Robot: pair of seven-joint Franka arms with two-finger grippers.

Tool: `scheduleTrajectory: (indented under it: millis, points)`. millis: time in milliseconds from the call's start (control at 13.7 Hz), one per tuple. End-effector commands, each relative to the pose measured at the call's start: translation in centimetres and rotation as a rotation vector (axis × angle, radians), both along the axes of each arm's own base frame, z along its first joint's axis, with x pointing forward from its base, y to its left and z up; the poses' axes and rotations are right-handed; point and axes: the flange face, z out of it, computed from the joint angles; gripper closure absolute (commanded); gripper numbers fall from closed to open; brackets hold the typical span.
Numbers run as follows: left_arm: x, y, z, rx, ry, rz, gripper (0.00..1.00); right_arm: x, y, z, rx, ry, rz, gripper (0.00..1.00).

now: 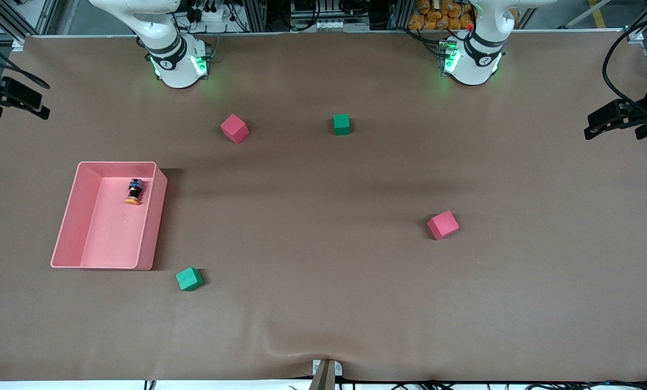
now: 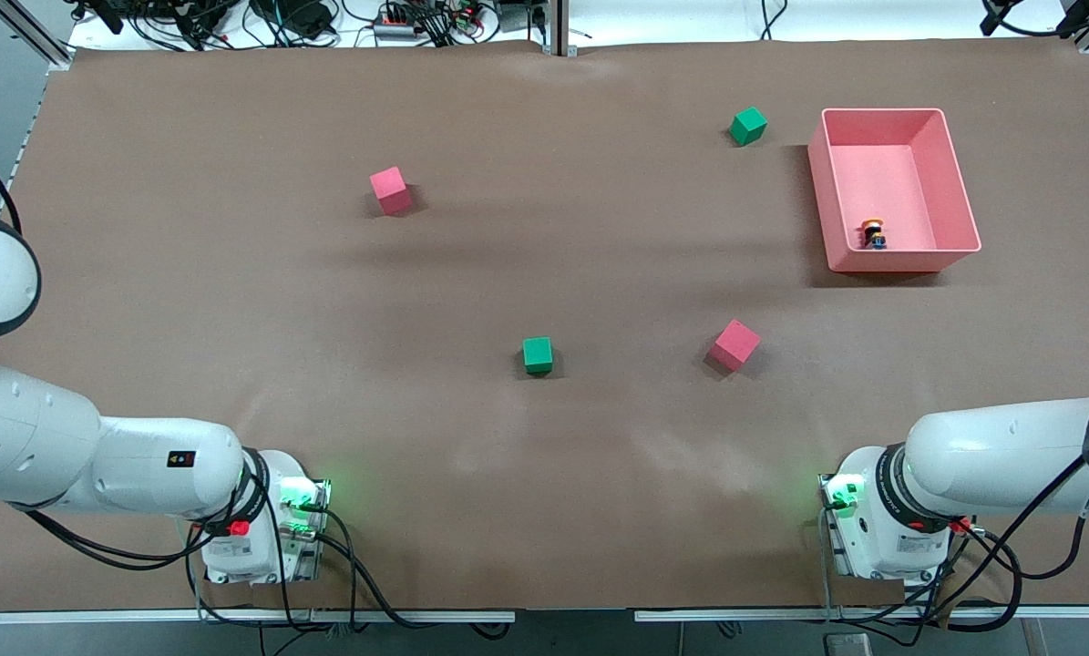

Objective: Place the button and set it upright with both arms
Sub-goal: 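Reach the right gripper down into the pink tray toward the button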

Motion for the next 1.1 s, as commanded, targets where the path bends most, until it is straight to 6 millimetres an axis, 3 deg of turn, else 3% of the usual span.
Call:
scheduleTrajectory:
  millis: [0,585,804,1023]
  points:
    - [0.1,0.2,0.3,-0.007,0.0,-0.015,0.0,1.1,-0.5,-3.8,-0.037,0.06,0.009,0.0]
    - [0.1,0.2,0.3,-0.013,0.0,-0.015,0.0,2.1,-2.4,-19.9,-0.056,-0.006,-0.001,0.0]
    - [0.2,0.2,0.2,-0.013,0.001,-0.015,0.0,3.5,-3.4,-26.9,-0.057,-0.012,-0.006,0.0]
    - [0.2,0.2,0.2,-0.013,0.001,-0.015,0.0,4.7,-4.8,-31.9,-0.053,-0.027,-0.003,0.0]
